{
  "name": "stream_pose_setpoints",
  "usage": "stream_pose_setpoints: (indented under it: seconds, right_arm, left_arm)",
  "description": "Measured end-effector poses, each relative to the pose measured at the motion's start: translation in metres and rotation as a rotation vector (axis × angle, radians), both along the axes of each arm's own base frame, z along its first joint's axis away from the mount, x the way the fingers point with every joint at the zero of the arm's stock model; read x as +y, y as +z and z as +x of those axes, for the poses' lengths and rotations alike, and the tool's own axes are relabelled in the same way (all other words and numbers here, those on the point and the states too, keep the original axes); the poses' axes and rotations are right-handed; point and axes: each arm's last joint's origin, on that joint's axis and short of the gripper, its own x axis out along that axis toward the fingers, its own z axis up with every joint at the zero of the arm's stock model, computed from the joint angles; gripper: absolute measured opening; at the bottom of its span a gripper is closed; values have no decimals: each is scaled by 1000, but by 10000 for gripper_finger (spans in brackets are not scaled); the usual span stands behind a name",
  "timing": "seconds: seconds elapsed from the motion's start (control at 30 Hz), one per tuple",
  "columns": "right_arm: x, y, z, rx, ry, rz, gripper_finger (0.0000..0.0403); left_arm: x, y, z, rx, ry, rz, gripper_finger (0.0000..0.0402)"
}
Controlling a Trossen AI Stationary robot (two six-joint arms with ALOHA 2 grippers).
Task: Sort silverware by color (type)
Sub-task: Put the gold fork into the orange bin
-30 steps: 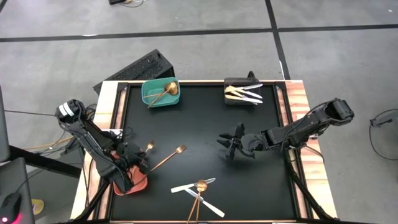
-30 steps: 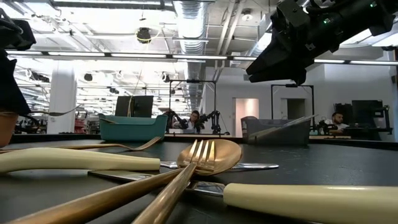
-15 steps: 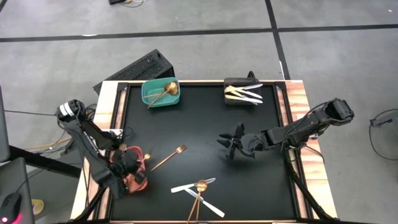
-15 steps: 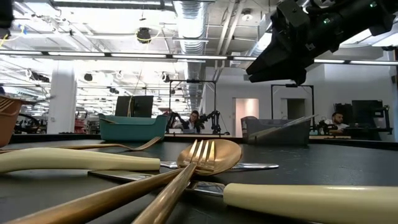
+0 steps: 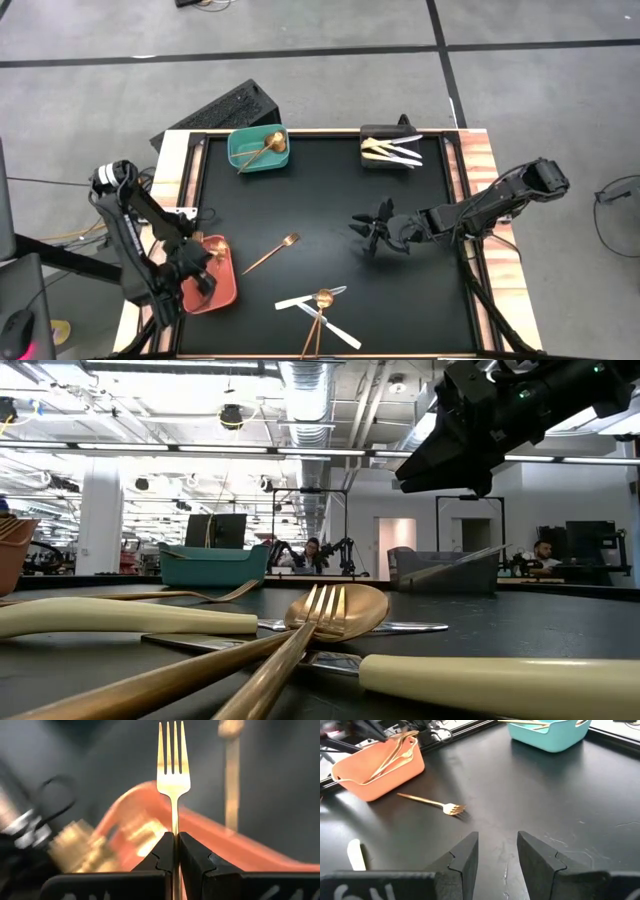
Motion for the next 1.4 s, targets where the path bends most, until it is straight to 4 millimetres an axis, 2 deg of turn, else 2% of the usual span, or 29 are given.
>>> stream_pose_setpoints:
  seconds: [0.17, 0.4, 0.73, 0.9, 1.2, 1.3, 1.4]
  right_arm:
    - [0, 0, 0, 0, -2, 0, 155]
    - [0, 0, 0, -1, -3, 1, 155]
    - [0, 0, 0, -5, -6, 1, 155]
    - [0, 0, 0, -4, -4, 1, 155]
    - [0, 0, 0, -1, -2, -1, 155]
    - [0, 0, 0, -1, -2, -1, 155]
    - [0, 0, 0, -2, -1, 3, 155]
  left_arm:
    - [8, -9, -2, 144, 96, -7, 0]
    - [13, -21, 11, 138, 176, -61, 0]
    - [17, -23, 26, 162, 270, -149, 5]
    - [19, -22, 32, 83, 281, -135, 44]
    - [19, -22, 34, 60, 279, -137, 128]
    - [20, -22, 35, 33, 216, -89, 145]
    - [19, -17, 42, -86, 106, -4, 150]
